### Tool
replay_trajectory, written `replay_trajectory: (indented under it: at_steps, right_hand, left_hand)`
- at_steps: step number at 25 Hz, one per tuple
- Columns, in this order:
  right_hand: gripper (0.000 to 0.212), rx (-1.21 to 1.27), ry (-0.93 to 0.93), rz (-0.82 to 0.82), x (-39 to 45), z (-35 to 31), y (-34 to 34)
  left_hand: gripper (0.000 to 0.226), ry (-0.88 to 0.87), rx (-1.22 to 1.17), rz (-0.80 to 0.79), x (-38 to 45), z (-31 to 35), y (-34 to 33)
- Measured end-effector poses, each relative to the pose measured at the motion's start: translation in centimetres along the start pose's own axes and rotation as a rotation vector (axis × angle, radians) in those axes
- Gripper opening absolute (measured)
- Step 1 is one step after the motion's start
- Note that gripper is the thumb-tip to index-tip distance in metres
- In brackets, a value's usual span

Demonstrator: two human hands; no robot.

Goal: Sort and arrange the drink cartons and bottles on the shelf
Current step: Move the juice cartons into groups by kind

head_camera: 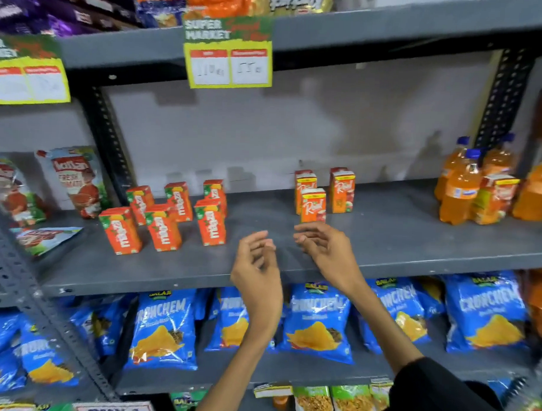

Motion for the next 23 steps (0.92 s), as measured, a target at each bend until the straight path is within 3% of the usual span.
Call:
replay_trajectory:
  at_steps: [10,14,19,23]
  right_hand:
    - [0.017,-0.181,-0.076,0.447,-1.2,7.8,30.4]
    - [0.019,-0.316,-0.114,0.626,-0.8,10.4,39.0]
    - [0.046,-0.321,-0.161,0.301,2.2,12.6,40.0]
    - [0.046,-0.239,-0.140,0.097,4.3,13.6,39.4]
  left_hand:
    - [0.016,0.168,-0.045,-0.389,-13.9,-1.5,-28.2]
    - [0.031,0.189,-0.011,-0.503,-16.8,-1.7,-36.2]
    - [0.049,0.127,0.172,-0.573,-17.4,-2.6,-41.5]
    - [0.051,0.187,0.230,-0.590,-18.1,-3.3,-43.5]
Point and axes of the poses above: each hand's wrist, its own x-axis towards the middle knuckle, its own y-axis out of the back of the hand, z = x × y, the point moved 7 cm from there along x, towards the middle knuckle, and after that the axes turned 5 degrees about -x, right-handed, at the moved point
